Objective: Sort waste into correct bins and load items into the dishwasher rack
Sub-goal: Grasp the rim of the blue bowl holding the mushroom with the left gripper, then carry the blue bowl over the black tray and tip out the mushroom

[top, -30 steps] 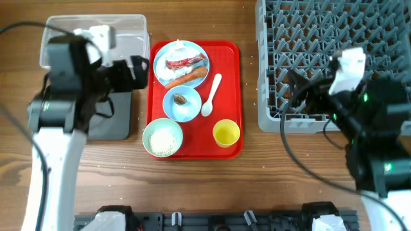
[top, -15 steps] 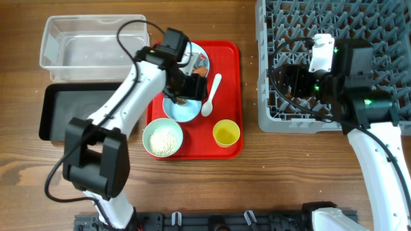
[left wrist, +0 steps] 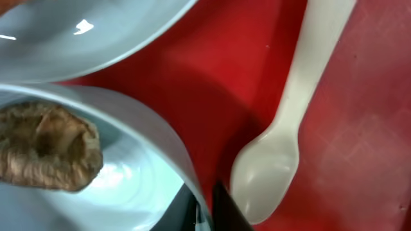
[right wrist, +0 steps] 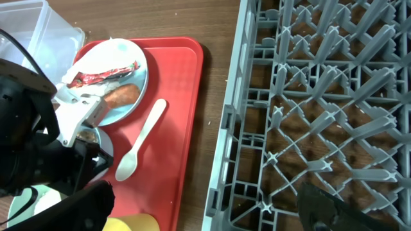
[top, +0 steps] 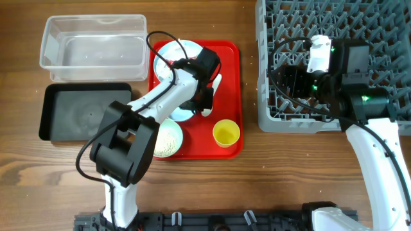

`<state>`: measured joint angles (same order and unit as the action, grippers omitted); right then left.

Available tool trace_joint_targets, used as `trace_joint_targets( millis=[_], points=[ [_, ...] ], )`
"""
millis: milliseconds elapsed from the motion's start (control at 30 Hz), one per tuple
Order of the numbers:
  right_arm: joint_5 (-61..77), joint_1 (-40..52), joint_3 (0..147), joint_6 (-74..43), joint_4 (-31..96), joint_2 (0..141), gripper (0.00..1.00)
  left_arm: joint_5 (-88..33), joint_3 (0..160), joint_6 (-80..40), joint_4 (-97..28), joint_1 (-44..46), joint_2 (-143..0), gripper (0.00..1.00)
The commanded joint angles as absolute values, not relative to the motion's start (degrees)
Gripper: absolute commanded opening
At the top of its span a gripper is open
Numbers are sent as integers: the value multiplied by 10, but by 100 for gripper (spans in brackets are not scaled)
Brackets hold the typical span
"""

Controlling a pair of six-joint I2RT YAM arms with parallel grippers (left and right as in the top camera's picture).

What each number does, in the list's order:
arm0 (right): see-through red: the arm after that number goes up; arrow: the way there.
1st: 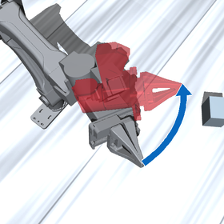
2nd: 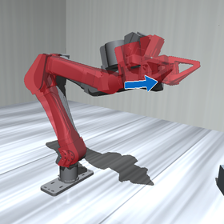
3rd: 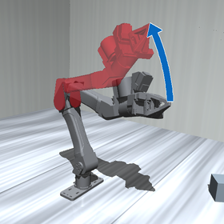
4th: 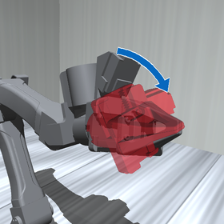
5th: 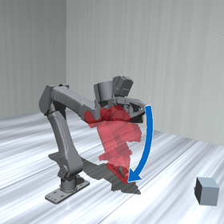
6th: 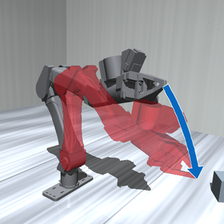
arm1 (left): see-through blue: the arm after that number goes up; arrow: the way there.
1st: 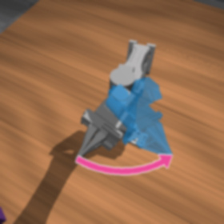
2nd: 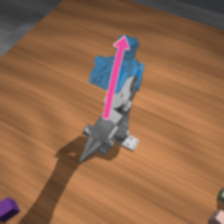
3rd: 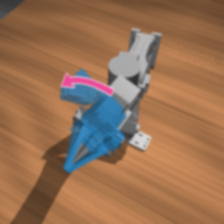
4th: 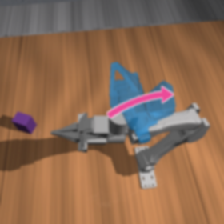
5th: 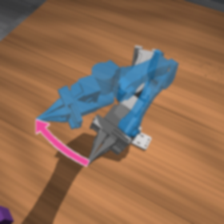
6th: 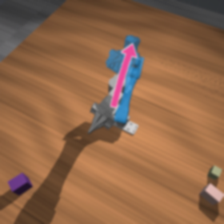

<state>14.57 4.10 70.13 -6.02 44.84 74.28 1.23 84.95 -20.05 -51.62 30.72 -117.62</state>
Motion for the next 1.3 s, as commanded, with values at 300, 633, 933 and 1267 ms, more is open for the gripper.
trace_joint_targets(
  millis=[300,633,933,1267],
  points=[
    [155,43,712,-66,444,747,91,-4,901,-178,-591,308,-1106,4],
    [155,43,712,-66,431,747,90,-25,904,-172,-601,235,-1041,4],
    [155,43,712,-66,429,747,90,-187,902,-81,-690,-76,-1020,4],
    [155,43,712,-66,429,747,90,-597,804,73,-570,-365,-1034,4]
  ],
)
